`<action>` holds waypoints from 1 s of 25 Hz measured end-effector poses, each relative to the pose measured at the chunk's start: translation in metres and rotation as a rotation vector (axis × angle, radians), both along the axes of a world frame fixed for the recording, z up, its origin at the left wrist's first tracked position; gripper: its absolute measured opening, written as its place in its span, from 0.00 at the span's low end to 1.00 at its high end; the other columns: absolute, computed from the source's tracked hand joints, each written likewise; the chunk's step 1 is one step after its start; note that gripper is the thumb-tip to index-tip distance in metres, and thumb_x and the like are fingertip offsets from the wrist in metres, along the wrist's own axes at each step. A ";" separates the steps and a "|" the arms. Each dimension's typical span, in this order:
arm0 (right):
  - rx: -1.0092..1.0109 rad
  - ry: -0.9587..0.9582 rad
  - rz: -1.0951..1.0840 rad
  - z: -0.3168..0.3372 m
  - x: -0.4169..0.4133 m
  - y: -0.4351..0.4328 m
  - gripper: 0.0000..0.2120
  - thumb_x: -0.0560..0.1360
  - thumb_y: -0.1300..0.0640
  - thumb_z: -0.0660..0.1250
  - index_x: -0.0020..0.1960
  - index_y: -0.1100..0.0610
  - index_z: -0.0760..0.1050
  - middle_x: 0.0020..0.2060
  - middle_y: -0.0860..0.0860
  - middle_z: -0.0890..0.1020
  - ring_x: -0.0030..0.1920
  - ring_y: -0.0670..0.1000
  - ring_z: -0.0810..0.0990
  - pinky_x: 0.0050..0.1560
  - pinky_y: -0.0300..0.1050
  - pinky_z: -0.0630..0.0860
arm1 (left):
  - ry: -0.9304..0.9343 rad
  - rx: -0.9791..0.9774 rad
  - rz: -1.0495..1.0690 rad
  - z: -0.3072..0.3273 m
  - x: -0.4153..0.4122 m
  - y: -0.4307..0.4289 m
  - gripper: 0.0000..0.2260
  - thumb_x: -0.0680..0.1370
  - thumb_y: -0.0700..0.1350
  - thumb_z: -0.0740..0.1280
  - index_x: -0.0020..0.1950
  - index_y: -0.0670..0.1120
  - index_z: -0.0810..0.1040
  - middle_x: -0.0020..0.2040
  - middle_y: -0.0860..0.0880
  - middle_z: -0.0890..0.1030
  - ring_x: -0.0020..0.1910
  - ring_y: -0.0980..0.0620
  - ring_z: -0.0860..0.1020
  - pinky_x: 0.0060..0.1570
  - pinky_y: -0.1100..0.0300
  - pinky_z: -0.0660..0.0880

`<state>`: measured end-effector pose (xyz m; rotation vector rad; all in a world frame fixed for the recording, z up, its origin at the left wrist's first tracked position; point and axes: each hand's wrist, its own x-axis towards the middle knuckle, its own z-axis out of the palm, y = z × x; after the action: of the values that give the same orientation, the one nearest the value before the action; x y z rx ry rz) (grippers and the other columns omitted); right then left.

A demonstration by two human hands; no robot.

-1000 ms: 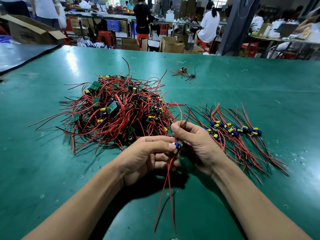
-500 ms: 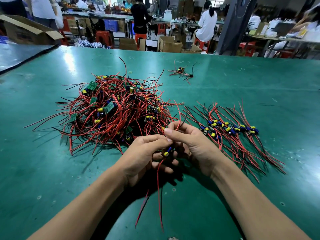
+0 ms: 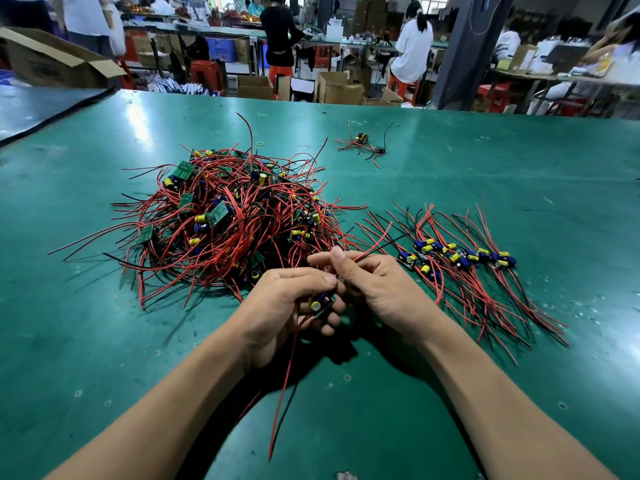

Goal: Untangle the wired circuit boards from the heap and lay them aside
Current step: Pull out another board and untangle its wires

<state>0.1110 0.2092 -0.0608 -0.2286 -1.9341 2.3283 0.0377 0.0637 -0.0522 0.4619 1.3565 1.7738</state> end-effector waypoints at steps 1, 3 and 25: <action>0.127 0.041 -0.088 0.000 -0.001 0.001 0.17 0.78 0.40 0.68 0.51 0.53 0.86 0.46 0.63 0.82 0.36 0.45 0.79 0.37 0.41 0.77 | 0.010 -0.005 0.001 0.000 0.000 0.000 0.08 0.67 0.44 0.71 0.42 0.41 0.84 0.34 0.41 0.80 0.28 0.48 0.78 0.27 0.61 0.76; 0.339 0.120 -0.269 0.001 -0.003 0.003 0.17 0.80 0.41 0.65 0.49 0.52 0.86 0.36 0.40 0.84 0.33 0.36 0.77 0.39 0.31 0.70 | 0.025 -0.010 -0.006 0.000 -0.001 0.000 0.06 0.67 0.45 0.71 0.39 0.42 0.84 0.34 0.42 0.81 0.28 0.49 0.78 0.27 0.62 0.75; 0.011 -0.109 -0.133 0.005 -0.001 -0.008 0.15 0.79 0.46 0.69 0.45 0.55 0.86 0.27 0.51 0.79 0.24 0.46 0.77 0.23 0.34 0.71 | 0.108 0.020 0.190 -0.006 0.009 0.008 0.07 0.77 0.34 0.67 0.43 0.30 0.79 0.29 0.45 0.80 0.23 0.48 0.76 0.23 0.61 0.75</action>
<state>0.1101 0.2008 -0.0559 -0.4772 -1.9150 2.2630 0.0472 0.0718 -0.0584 0.4576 1.5004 1.9419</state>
